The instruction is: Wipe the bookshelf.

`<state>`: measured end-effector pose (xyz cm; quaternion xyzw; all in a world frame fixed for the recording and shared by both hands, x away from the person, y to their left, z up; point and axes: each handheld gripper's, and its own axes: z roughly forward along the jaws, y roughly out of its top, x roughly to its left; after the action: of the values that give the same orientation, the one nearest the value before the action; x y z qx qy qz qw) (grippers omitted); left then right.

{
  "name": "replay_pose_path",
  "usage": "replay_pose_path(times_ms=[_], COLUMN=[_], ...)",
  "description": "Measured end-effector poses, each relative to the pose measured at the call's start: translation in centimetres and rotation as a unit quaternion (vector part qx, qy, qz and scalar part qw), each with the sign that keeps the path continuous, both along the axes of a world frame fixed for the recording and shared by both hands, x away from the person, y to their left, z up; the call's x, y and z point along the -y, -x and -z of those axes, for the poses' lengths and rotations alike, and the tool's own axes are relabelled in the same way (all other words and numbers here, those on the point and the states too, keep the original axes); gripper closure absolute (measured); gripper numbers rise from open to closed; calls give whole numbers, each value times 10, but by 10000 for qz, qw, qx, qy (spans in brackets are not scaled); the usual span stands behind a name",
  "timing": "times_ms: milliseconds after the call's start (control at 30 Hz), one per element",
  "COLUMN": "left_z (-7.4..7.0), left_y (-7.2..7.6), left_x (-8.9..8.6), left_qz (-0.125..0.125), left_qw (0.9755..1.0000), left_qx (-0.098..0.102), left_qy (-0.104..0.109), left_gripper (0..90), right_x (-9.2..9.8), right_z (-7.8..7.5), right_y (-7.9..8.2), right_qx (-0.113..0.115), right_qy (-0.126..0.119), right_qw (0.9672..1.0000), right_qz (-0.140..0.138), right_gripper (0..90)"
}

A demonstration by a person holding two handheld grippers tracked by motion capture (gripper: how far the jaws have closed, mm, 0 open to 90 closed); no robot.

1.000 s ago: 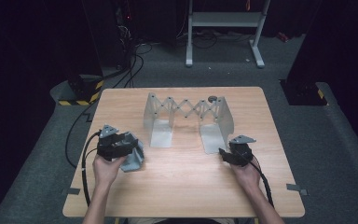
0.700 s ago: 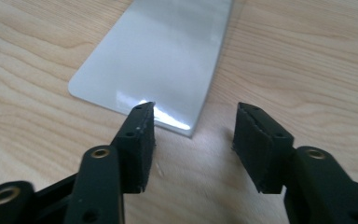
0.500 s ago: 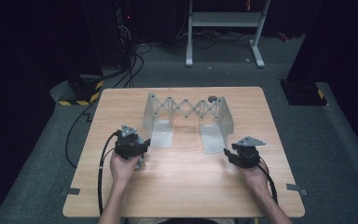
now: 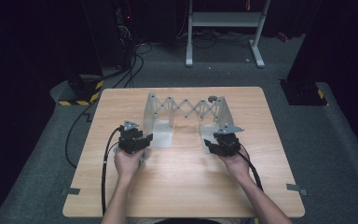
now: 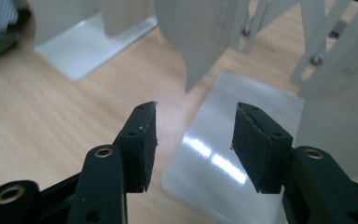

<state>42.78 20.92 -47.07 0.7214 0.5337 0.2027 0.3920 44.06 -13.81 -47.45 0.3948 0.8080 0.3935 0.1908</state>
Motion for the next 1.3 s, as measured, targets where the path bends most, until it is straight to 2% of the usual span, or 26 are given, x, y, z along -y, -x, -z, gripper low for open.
replay_pose_path(times_ms=[33, 67, 167, 267, 300, 400, 467, 533, 633, 733, 833, 933, 1033, 1167, 1300], left_z=[-1, -1, -6, -7, -9, -11, -13, -16, -18, -18, -18, -20, -22, -23, -21], left_y=[-1, -1, -2, -4, -5, -8, -8, -7, -6, -9, -9, -6, -3, 0, 3], left_x=[1, 1, 2, 3, 4, 4, 6, 8, 10, 14, 11, 12, 13, 17, 19], left_qz=[7, 7, 2, 32, -14, -65, -98, -118, -129, -101, -134, -125, -26, 94, 262], left_qw=[10000, 10000, 10000, 10000, 9999, 9997, 9997, 9992, 9989, 9987, 9990, 9988, 9990, 9989, 9986], left_qx=[15, 15, 75, 82, 163, 181, 191, 299, 375, 332, 277, 268, 272, 235, 156], left_qy=[0, 0, -23, -16, -27, -128, -128, -241, -265, -377, -322, -385, -365, -389, -438], left_gripper=[490, 497, 528, 563, 573, 588, 605, 634, 670, 693, 738, 760, 778, 759, 661], right_x=[-13, -13, -32, -41, -44, -50, -51, -53, -54, -52, -49, -48, -45, -38, -34], right_z=[-3, -3, -5, -3, -1, 0, 0, 1, 3, 3, 1, 2, 1, 0, 0], right_y=[-10, -10, -23, -30, -33, -39, -40, -40, -41, -41, -42, -42, -43, -45, -44], right_qx=[58, 58, 75, 70, 74, 121, 181, 261, 315, 287, 255, 287, 273, 207, 206], right_qy=[18, 18, 59, 170, 187, 146, 115, 110, 161, 198, 204, 280, 280, 262, 349], right_qw=[9999, 9999, 9998, 9995, 9994, 9991, 9988, 9984, 9981, 9980, 9979, 9974, 9971, 9971, 9965], right_qz=[91, 91, 154, 240, 271, 386, 443, 482, 509, 526, 560, 603, 647, 691, 736], right_gripper=[487, 487, 484, 489, 495, 532, 578, 620, 669, 692, 717, 746, 779, 815, 844])
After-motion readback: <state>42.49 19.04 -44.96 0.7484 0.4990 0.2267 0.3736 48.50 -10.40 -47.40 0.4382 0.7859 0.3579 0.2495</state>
